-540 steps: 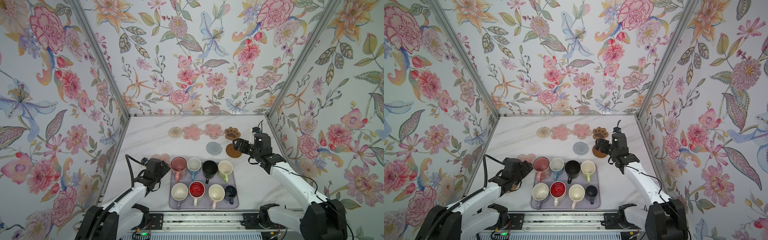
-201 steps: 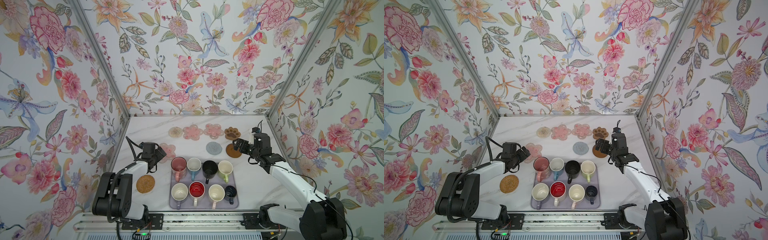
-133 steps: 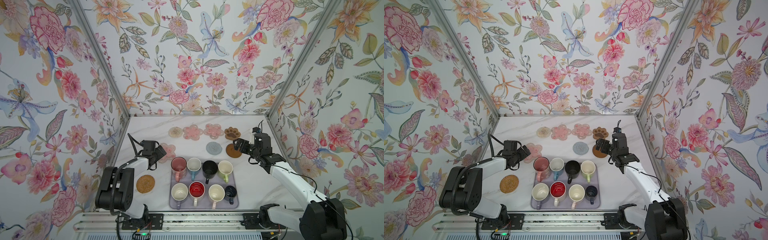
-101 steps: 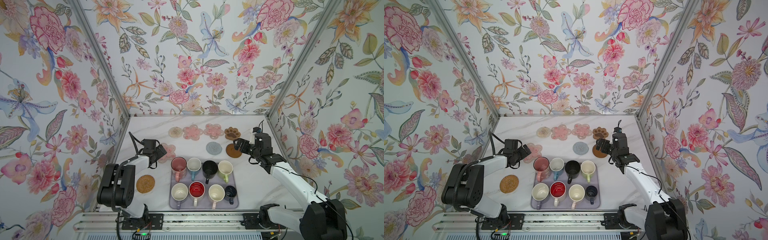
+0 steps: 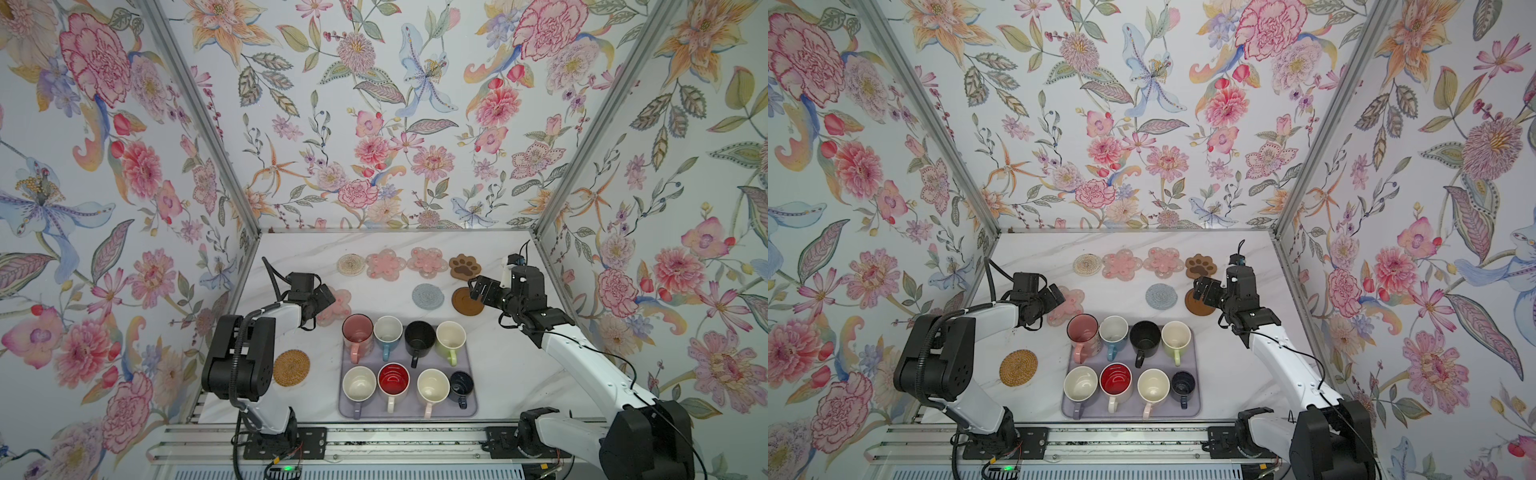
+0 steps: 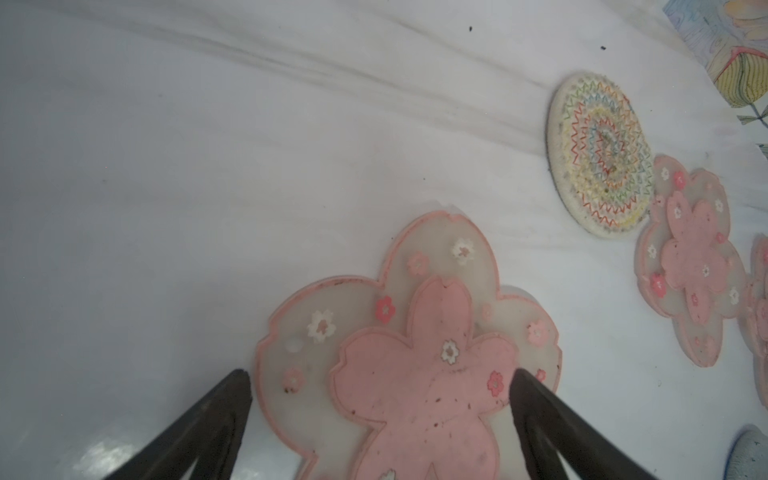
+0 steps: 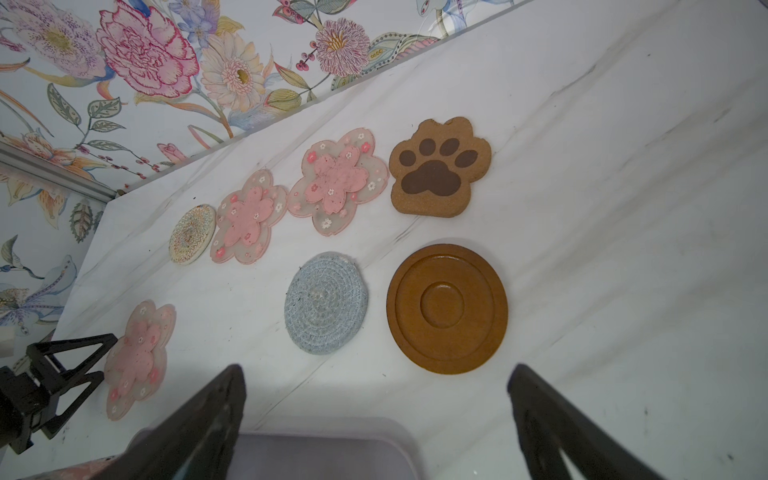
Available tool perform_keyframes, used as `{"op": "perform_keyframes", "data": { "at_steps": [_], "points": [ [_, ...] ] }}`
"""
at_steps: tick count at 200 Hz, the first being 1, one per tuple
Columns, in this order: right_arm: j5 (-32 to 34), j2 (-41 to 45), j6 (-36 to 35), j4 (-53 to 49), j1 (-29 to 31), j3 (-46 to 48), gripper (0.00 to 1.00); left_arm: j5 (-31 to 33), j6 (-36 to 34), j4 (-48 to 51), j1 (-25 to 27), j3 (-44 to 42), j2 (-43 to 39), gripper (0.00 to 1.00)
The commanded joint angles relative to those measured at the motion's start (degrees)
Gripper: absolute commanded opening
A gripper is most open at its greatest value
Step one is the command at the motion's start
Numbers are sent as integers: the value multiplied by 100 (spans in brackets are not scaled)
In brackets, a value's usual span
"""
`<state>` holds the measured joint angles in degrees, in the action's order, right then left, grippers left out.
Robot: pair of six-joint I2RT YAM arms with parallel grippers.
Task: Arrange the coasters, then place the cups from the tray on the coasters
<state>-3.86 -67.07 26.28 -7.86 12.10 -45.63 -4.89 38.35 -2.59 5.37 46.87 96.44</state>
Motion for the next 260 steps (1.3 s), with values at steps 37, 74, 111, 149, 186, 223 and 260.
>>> {"op": "perform_keyframes", "data": {
  "at_steps": [37, 74, 111, 149, 186, 223, 260],
  "points": [
    [43, 182, -93, -34, -100, 133, 99, -390, 59, 30, 144, 133, 210, 99],
    [-5, 176, -99, -14, -129, 142, 99, -390, 41, 70, 266, 301, 338, 99],
    [-12, 211, -97, -15, -157, 177, 99, -424, 15, 120, 346, 576, 543, 99],
    [-19, 307, -107, -27, -221, 229, 99, -460, -24, 186, 439, 829, 758, 99],
    [-31, 355, -115, -67, -282, 254, 99, -504, 32, 172, 589, 951, 834, 99],
    [-54, 357, -117, -58, -300, 266, 99, -513, 126, 156, 736, 1008, 823, 99],
    [-80, 347, -115, -31, -330, 291, 99, -584, 242, 85, 860, 1015, 841, 99]
  ]
}}
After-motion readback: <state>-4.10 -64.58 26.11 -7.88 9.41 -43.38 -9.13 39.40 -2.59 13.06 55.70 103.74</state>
